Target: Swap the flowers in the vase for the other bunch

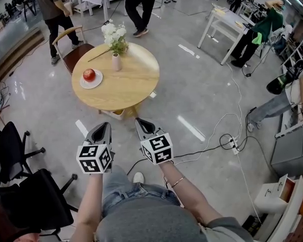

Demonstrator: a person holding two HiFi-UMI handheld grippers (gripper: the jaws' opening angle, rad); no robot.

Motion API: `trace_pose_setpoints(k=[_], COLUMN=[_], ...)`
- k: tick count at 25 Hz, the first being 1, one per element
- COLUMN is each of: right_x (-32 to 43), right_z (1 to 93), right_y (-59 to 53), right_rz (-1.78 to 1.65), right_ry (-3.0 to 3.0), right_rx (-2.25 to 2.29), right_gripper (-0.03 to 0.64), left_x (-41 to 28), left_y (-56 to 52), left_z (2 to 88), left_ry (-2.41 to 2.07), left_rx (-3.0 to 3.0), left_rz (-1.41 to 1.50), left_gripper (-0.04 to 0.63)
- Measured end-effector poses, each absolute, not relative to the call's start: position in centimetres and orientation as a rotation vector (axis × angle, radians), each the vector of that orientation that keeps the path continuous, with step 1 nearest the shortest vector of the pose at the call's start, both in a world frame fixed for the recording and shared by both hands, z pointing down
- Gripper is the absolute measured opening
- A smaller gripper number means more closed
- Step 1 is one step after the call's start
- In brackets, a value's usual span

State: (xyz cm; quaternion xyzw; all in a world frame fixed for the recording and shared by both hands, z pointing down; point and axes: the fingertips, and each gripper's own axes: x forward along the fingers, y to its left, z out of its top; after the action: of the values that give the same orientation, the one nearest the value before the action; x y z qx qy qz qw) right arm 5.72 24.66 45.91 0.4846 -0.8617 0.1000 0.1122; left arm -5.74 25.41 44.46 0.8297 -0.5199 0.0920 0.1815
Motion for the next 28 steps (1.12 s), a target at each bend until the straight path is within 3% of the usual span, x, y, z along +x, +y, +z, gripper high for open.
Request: trace_pose_setpoints(k=[11,28], right_x=[6.6,2.9], right_z=[46.0,46.8], right_y=[21.4,7.3], right_rz=[0.322,0.338], right_ry=[-2.498,-2.467], right_rx=[1.482,1.478], right_gripper=[0.009,0.010], left_x=[-6.3,-8.5], left_y=[21.9,6.8], left_z=[44.2,44.8], left_ry=[-1.478,-1.411], left_rx=[2.354,2.386], left_rz=[0.279,0.268], left_gripper=[0.023,0.023])
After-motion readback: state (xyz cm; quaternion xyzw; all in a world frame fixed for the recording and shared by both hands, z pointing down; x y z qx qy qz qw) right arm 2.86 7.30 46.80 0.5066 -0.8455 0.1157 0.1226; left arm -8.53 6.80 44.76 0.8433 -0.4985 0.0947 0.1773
